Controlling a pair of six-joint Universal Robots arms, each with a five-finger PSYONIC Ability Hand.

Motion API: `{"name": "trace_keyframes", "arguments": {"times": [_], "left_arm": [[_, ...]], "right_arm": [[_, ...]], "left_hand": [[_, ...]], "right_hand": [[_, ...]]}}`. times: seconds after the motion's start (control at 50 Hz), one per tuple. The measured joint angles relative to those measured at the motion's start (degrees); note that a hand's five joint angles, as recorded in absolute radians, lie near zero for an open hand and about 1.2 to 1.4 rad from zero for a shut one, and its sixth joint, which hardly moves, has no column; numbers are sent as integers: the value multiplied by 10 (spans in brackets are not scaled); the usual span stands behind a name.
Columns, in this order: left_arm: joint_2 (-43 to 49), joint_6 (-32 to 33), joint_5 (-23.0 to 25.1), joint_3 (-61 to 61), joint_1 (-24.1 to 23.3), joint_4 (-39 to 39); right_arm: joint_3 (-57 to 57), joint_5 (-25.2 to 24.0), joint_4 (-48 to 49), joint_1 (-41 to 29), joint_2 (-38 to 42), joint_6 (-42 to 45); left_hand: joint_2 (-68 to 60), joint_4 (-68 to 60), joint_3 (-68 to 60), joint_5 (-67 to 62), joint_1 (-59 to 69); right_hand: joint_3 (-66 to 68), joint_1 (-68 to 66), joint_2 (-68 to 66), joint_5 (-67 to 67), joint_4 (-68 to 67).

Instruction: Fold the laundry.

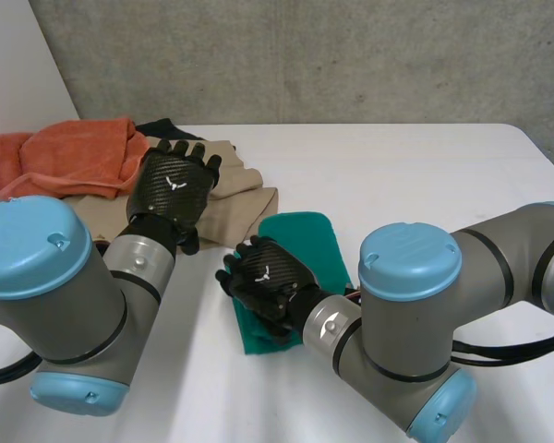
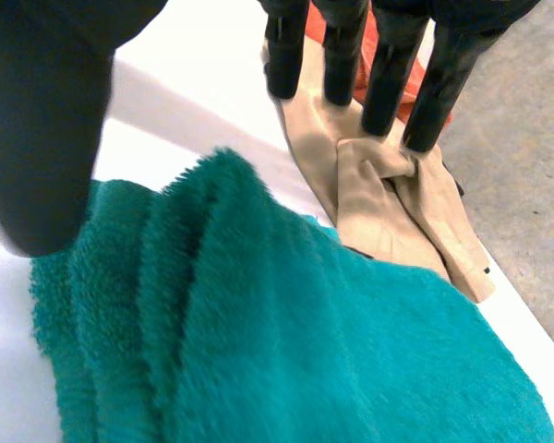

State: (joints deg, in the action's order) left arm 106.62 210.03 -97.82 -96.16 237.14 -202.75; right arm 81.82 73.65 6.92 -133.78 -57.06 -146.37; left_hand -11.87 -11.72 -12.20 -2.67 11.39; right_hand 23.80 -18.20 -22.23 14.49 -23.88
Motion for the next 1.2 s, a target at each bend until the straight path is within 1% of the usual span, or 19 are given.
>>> {"name": "trace_keyframes", "arguments": {"times": [0.02,0.06,0.12,0.14,0.2,0.22,0.24,0.26,0.36,0.44,0.56,0.68,0.7,0.78,0.8,0.84,0.88,1.0,1.2], "left_arm": [[1,0,1,2,0,-1],[2,-1,2,4,-1,-1],[5,-12,3,15,-7,-2],[5,-12,3,15,-7,-2],[11,-44,4,36,-25,-3],[11,-44,4,36,-25,-3],[21,-69,6,53,-38,-2],[28,-84,8,63,-46,-1],[76,-133,26,118,-80,17],[132,-151,43,177,-98,54],[213,-153,48,257,-106,120],[267,-146,22,300,-105,174],[275,-142,2,303,-104,188],[276,-124,-37,296,-103,208],[276,-124,-37,296,-103,208],[266,-88,-69,275,-103,220],[256,-63,-83,259,-104,223],[235,-13,-102,219,-104,224],[217,-5,-118,185,-105,225]], "right_arm": [[0,1,-1,2,-5,-12],[2,3,-2,6,-14,-28],[10,9,-4,40,-50,-100],[10,9,-4,40,-50,-100],[19,14,-16,95,-95,-203],[19,14,-16,95,-95,-203],[20,16,-30,122,-112,-253],[19,16,-42,137,-119,-277],[13,23,-96,189,-129,-330],[5,40,-122,213,-120,-330],[-3,55,-131,220,-97,-313],[-19,56,-130,216,-64,-297],[-27,54,-130,214,-53,-293],[-39,51,-133,208,-37,-283],[-39,51,-133,208,-37,-283],[-51,48,-136,191,-25,-270],[-58,45,-138,176,-18,-261],[-76,34,-139,138,2,-241],[-98,34,-138,103,43,-233]], "left_hand": [[0,0,0,0,0],[0,0,0,0,0],[0,0,0,0,0],[0,0,0,0,0],[0,0,0,0,0],[0,0,0,0,0],[0,0,0,0,0],[0,0,0,0,0],[0,0,0,0,0],[0,0,0,0,0],[0,0,0,0,0],[0,0,0,0,0],[0,0,0,0,0],[0,0,0,0,0],[0,0,0,0,0],[0,0,0,0,0],[0,0,0,0,0],[0,0,0,0,0],[0,0,0,0,0]], "right_hand": [[-88,57,74,-86,88],[-114,65,95,-106,103],[-114,65,95,-106,103],[-114,65,95,-106,103],[-114,65,95,-106,103],[-114,65,95,-106,103],[-114,65,95,-106,103],[-114,65,95,-106,103],[-114,65,95,-106,103],[-114,65,95,-106,103],[-114,65,95,-106,103],[-114,65,95,-106,103],[-114,65,95,-106,103],[-114,65,95,-106,103],[-114,65,95,-106,103],[-114,65,95,-106,103],[-114,65,95,-106,103],[-114,65,95,-106,103],[-114,65,95,-106,103]]}}
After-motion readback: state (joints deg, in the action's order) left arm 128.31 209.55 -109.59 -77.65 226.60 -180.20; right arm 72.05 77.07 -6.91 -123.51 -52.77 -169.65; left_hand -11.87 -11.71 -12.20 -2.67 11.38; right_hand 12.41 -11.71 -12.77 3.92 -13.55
